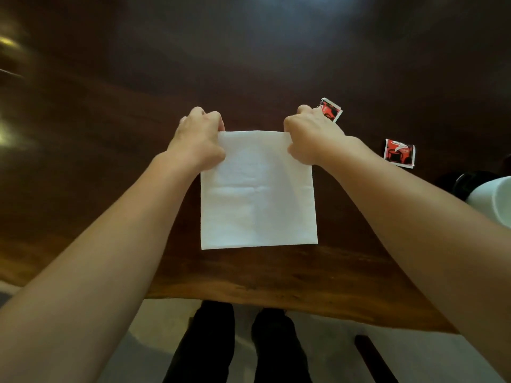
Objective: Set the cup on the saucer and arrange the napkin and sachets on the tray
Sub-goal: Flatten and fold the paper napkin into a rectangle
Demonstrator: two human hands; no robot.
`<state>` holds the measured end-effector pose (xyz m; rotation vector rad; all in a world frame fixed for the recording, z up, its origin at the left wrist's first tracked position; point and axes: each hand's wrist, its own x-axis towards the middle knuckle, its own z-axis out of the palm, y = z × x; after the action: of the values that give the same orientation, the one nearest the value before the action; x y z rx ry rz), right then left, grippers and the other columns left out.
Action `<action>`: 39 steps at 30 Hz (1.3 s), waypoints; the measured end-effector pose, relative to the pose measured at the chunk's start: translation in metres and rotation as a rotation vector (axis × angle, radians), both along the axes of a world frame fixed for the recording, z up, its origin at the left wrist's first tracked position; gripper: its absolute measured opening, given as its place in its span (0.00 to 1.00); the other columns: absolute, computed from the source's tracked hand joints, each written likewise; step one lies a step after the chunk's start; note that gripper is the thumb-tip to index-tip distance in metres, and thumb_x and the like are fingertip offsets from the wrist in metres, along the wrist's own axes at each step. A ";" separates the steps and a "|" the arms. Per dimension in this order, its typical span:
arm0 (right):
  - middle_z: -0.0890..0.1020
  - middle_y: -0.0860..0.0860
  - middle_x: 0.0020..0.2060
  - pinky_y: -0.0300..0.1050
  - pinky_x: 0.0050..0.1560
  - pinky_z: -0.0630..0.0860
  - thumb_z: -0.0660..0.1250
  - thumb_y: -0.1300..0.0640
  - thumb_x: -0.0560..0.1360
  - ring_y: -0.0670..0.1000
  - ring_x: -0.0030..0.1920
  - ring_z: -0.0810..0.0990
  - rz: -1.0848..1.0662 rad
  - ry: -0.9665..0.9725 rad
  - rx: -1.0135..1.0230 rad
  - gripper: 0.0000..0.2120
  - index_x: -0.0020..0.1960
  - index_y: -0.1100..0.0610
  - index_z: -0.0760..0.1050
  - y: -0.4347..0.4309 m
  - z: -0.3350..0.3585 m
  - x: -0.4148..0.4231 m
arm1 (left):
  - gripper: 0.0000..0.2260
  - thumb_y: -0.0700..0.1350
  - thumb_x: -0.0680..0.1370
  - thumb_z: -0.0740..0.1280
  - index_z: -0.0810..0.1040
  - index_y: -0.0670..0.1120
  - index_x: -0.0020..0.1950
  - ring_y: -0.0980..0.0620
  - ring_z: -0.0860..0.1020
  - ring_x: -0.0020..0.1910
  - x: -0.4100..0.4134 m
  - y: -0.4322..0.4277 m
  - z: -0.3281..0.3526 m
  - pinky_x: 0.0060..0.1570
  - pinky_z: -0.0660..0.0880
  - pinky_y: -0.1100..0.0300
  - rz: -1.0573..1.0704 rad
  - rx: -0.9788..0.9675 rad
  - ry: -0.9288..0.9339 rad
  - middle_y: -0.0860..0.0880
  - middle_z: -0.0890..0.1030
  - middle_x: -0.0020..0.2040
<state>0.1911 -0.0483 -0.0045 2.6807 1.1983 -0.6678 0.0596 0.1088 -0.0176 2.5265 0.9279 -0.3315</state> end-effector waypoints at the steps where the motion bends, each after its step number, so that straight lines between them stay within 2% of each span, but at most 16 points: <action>1: 0.72 0.59 0.57 0.59 0.53 0.78 0.66 0.65 0.77 0.61 0.55 0.73 -0.010 0.020 0.016 0.12 0.60 0.59 0.75 -0.002 0.001 0.000 | 0.17 0.37 0.74 0.71 0.75 0.46 0.62 0.42 0.74 0.60 0.000 -0.001 0.001 0.58 0.78 0.47 0.015 -0.011 0.002 0.44 0.75 0.61; 3: 0.74 0.58 0.54 0.55 0.50 0.78 0.64 0.67 0.78 0.59 0.51 0.75 -0.031 0.073 0.064 0.10 0.58 0.59 0.75 -0.007 0.002 0.001 | 0.17 0.36 0.75 0.70 0.76 0.46 0.63 0.42 0.76 0.59 -0.003 -0.001 0.004 0.57 0.79 0.46 0.037 -0.003 0.019 0.44 0.78 0.60; 6: 0.77 0.57 0.48 0.49 0.41 0.76 0.63 0.69 0.77 0.58 0.46 0.77 -0.068 0.113 0.188 0.09 0.50 0.56 0.76 -0.017 0.007 0.007 | 0.11 0.38 0.77 0.68 0.81 0.45 0.58 0.41 0.74 0.61 -0.004 -0.003 0.011 0.55 0.79 0.46 -0.004 0.088 -0.004 0.44 0.79 0.58; 8: 0.79 0.56 0.46 0.50 0.41 0.78 0.64 0.69 0.75 0.58 0.45 0.79 -0.092 0.106 0.285 0.09 0.46 0.55 0.77 -0.023 0.014 0.011 | 0.09 0.38 0.78 0.68 0.80 0.45 0.57 0.42 0.76 0.56 -0.005 -0.006 0.019 0.52 0.79 0.48 -0.009 0.081 -0.059 0.43 0.79 0.56; 11: 0.80 0.54 0.45 0.55 0.46 0.81 0.65 0.66 0.76 0.56 0.45 0.79 -0.103 0.073 0.415 0.07 0.48 0.56 0.79 -0.032 0.029 0.016 | 0.11 0.37 0.77 0.70 0.76 0.47 0.57 0.46 0.78 0.50 -0.009 -0.007 0.032 0.48 0.79 0.53 0.007 0.006 -0.185 0.46 0.78 0.52; 13: 0.80 0.54 0.45 0.53 0.46 0.81 0.65 0.67 0.76 0.55 0.45 0.79 -0.095 0.077 0.470 0.07 0.48 0.57 0.80 -0.039 0.040 0.017 | 0.11 0.37 0.76 0.72 0.78 0.47 0.57 0.47 0.78 0.49 -0.013 -0.007 0.041 0.46 0.78 0.55 -0.013 0.002 -0.257 0.48 0.78 0.50; 15: 0.80 0.54 0.46 0.50 0.46 0.79 0.65 0.68 0.76 0.54 0.46 0.78 -0.058 0.074 0.498 0.09 0.49 0.58 0.82 -0.047 0.047 0.015 | 0.08 0.35 0.75 0.72 0.81 0.45 0.51 0.49 0.76 0.45 -0.021 -0.010 0.049 0.41 0.73 0.60 -0.060 0.030 -0.297 0.49 0.77 0.45; 17: 0.79 0.54 0.47 0.49 0.47 0.78 0.67 0.70 0.75 0.54 0.48 0.77 -0.003 0.057 0.549 0.10 0.49 0.58 0.83 -0.058 0.049 0.007 | 0.10 0.33 0.73 0.72 0.78 0.47 0.43 0.52 0.73 0.40 -0.033 -0.019 0.056 0.35 0.66 0.64 -0.129 0.058 -0.335 0.52 0.74 0.39; 20: 0.80 0.54 0.46 0.52 0.46 0.78 0.69 0.71 0.73 0.55 0.47 0.78 0.091 0.048 0.628 0.12 0.48 0.58 0.85 -0.081 0.044 -0.012 | 0.15 0.28 0.69 0.69 0.72 0.48 0.37 0.51 0.69 0.40 -0.060 -0.039 0.055 0.34 0.62 0.62 -0.216 0.108 -0.393 0.52 0.70 0.36; 23: 0.78 0.53 0.46 0.45 0.45 0.74 0.69 0.72 0.71 0.54 0.48 0.76 0.129 0.062 0.599 0.14 0.50 0.58 0.85 -0.106 0.029 -0.038 | 0.14 0.26 0.66 0.68 0.71 0.45 0.34 0.48 0.70 0.40 -0.087 -0.061 0.037 0.35 0.64 0.57 -0.268 0.118 -0.390 0.47 0.72 0.38; 25: 0.78 0.52 0.44 0.43 0.44 0.73 0.70 0.73 0.70 0.53 0.48 0.74 0.163 0.068 0.567 0.15 0.50 0.58 0.85 -0.121 0.014 -0.055 | 0.14 0.26 0.65 0.67 0.71 0.44 0.35 0.47 0.69 0.40 -0.102 -0.072 0.017 0.33 0.66 0.57 -0.279 0.104 -0.364 0.48 0.72 0.38; 27: 0.78 0.52 0.45 0.47 0.43 0.77 0.70 0.73 0.69 0.54 0.48 0.74 0.186 0.076 0.513 0.15 0.50 0.58 0.84 -0.131 -0.002 -0.067 | 0.14 0.27 0.67 0.67 0.72 0.46 0.39 0.49 0.69 0.42 -0.115 -0.081 -0.001 0.34 0.69 0.57 -0.277 0.090 -0.333 0.49 0.74 0.39; 30: 0.79 0.53 0.48 0.51 0.45 0.80 0.70 0.71 0.72 0.54 0.49 0.74 0.165 0.070 0.442 0.14 0.53 0.58 0.84 -0.139 -0.018 -0.078 | 0.14 0.30 0.69 0.69 0.77 0.47 0.47 0.49 0.70 0.46 -0.125 -0.089 -0.015 0.40 0.77 0.54 -0.244 0.032 -0.289 0.51 0.77 0.44; 35: 0.79 0.52 0.54 0.49 0.52 0.78 0.67 0.70 0.73 0.53 0.54 0.72 0.086 0.110 0.403 0.17 0.57 0.55 0.82 -0.145 -0.023 -0.082 | 0.13 0.50 0.70 0.69 0.79 0.51 0.54 0.50 0.70 0.49 -0.131 -0.088 -0.013 0.51 0.75 0.50 -0.222 -0.043 -0.246 0.54 0.77 0.46; 37: 0.80 0.52 0.53 0.52 0.53 0.78 0.66 0.70 0.72 0.54 0.54 0.73 0.057 0.098 0.420 0.17 0.57 0.56 0.82 -0.144 -0.019 -0.080 | 0.12 0.52 0.73 0.67 0.80 0.50 0.54 0.51 0.71 0.49 -0.129 -0.086 -0.010 0.51 0.76 0.51 -0.111 -0.049 -0.311 0.53 0.77 0.46; 39: 0.81 0.52 0.52 0.54 0.53 0.78 0.66 0.71 0.71 0.55 0.55 0.74 0.005 0.066 0.501 0.17 0.56 0.58 0.82 -0.137 -0.013 -0.078 | 0.10 0.47 0.77 0.67 0.81 0.46 0.55 0.50 0.74 0.52 -0.118 -0.084 -0.007 0.51 0.77 0.54 -0.037 -0.003 -0.426 0.49 0.78 0.50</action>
<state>0.1135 -0.1851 -0.0178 3.0667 1.5678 -0.5116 -0.0588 0.0247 -0.0242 2.4702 0.7101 0.1913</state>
